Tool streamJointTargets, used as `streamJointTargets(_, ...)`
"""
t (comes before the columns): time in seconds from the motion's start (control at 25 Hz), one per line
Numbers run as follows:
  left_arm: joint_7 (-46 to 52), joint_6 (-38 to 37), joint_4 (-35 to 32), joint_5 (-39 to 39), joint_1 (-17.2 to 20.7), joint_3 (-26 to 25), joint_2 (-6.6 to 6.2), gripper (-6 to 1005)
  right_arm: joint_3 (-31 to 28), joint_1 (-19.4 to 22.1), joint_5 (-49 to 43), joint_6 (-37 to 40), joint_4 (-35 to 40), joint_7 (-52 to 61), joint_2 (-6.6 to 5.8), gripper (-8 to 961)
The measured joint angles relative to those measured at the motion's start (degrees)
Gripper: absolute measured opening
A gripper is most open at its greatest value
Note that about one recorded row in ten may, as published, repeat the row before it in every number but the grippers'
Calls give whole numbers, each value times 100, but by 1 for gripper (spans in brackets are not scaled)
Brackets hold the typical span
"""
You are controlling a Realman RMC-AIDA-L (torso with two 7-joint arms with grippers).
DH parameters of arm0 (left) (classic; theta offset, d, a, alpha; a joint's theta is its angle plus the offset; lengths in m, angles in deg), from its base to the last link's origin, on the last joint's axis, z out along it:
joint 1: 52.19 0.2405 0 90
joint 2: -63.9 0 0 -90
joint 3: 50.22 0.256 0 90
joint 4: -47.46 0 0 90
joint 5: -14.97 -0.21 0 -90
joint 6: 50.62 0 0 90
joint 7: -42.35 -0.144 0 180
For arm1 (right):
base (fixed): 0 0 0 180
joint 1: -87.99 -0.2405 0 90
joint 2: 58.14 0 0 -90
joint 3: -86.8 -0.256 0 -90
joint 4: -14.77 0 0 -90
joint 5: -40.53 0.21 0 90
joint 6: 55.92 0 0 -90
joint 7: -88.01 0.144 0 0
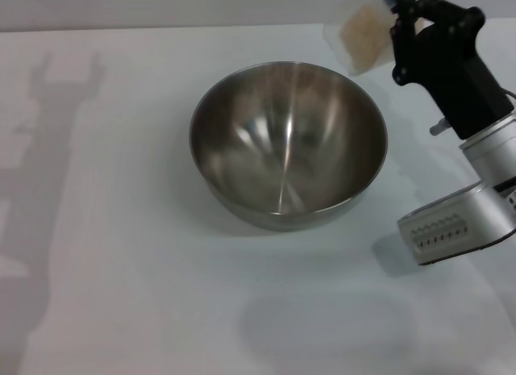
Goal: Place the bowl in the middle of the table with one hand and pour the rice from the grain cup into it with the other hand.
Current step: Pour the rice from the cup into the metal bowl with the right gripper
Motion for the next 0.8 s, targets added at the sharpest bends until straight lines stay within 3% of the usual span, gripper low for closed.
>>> streamJointTargets(0.8, 15, 0, 212, 0, 164, 1, 9, 844, 5, -216, -507, -28, 262, -1440, -25, 13)
